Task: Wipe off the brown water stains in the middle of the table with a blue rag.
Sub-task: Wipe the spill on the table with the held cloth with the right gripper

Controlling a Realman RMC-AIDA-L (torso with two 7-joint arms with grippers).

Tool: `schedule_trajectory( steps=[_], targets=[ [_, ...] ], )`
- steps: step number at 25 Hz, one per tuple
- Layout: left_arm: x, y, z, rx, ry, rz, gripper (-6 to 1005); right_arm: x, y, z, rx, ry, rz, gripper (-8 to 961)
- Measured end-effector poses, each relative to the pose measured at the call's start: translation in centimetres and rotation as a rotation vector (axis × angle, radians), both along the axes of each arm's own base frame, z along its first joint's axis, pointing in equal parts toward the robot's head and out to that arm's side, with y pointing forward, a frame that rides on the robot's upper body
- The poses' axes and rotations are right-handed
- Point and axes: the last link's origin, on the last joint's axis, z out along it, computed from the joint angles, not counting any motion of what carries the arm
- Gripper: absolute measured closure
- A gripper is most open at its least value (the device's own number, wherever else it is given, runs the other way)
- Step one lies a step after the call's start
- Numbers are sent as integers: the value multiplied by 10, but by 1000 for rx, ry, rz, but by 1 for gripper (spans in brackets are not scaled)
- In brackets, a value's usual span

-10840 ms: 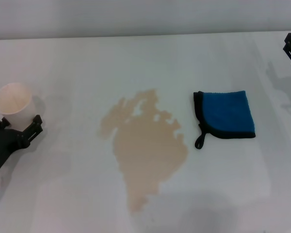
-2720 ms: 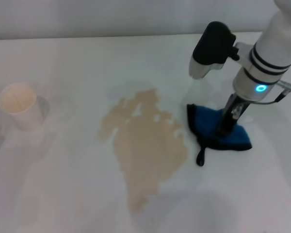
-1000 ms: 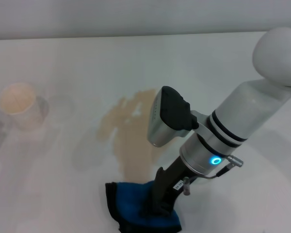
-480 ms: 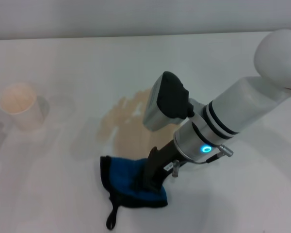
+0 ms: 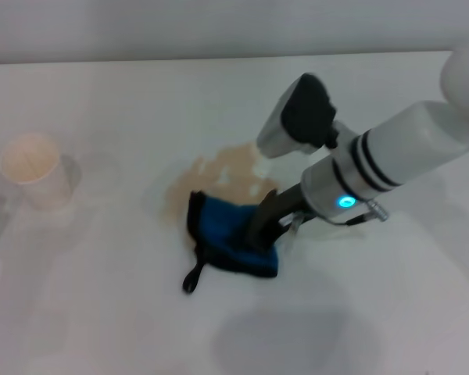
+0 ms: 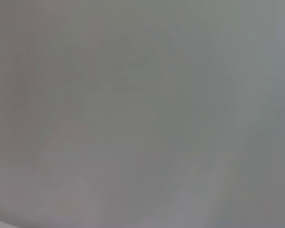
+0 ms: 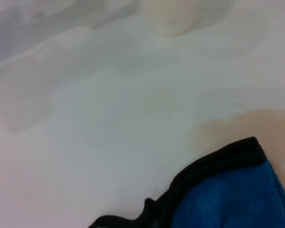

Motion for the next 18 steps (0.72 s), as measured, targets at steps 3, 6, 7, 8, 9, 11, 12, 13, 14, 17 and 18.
schedule_trajectory(
  steps=[3, 6, 7, 8, 9, 11, 12, 13, 14, 17, 18],
  targets=[
    [0, 0, 0, 0, 0, 0, 116, 9, 10, 10, 53, -8, -33, 850],
    [0, 0, 0, 0, 0, 0, 116, 18, 18, 20, 105, -19, -60, 850],
    [0, 0, 0, 0, 0, 0, 116, 21, 21, 23, 120, -26, -63, 850],
    [0, 0, 0, 0, 0, 0, 116, 24, 24, 27, 137, -35, -69, 850],
    [0, 0, 0, 0, 0, 0, 116, 27, 27, 31, 151, -42, -73, 850],
    [0, 0, 0, 0, 0, 0, 116, 34, 31, 38, 179, -63, -79, 850],
    [0, 0, 0, 0, 0, 0, 116, 36, 33, 41, 190, -72, -81, 850],
    [0, 0, 0, -1, 0, -1, 116, 39, 35, 45, 205, -74, -88, 850],
    [0, 0, 0, -1, 0, -1, 116, 41, 36, 47, 214, -73, -96, 850],
    [0, 0, 0, -3, 1, -2, 116, 43, 38, 50, 238, -62, -115, 850],
    [0, 0, 0, -3, 2, -2, 116, 43, 38, 49, 241, -59, -117, 850]
  ],
)
